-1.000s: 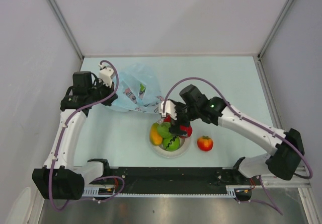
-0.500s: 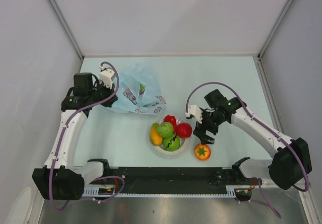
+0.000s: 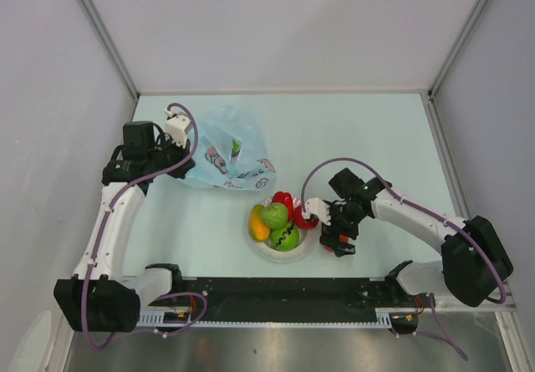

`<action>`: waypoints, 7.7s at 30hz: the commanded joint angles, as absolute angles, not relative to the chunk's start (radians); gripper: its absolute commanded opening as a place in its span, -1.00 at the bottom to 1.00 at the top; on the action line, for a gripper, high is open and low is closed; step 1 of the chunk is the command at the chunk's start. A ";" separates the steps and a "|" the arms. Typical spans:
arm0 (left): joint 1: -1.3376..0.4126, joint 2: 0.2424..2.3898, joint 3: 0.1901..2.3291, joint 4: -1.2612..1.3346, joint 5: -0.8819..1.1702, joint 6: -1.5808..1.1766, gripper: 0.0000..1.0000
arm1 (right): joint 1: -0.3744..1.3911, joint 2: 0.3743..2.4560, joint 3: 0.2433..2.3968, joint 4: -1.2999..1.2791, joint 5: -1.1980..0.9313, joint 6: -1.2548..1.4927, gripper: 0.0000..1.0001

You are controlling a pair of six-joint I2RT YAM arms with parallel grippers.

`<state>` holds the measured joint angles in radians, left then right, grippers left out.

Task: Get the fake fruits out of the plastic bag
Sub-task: Pick up the fake fruit from the center of the board, then place the fake fruit on the plate, then adjust the plastic bag at the center of the board.

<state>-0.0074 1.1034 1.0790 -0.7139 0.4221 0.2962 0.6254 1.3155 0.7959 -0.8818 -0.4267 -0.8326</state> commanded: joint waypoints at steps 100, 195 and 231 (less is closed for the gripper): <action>-0.003 1.085 1.035 -0.729 0.445 0.313 -0.99 | 1.287 0.569 0.414 -0.393 0.038 -1.011 0.99; -0.003 0.818 0.946 -0.899 0.368 0.534 -0.99 | 0.710 1.940 1.683 0.055 -0.626 0.107 0.72; -0.003 0.807 0.966 -0.839 0.357 0.583 -0.99 | 0.735 2.243 1.738 -0.126 -0.027 -0.271 -0.09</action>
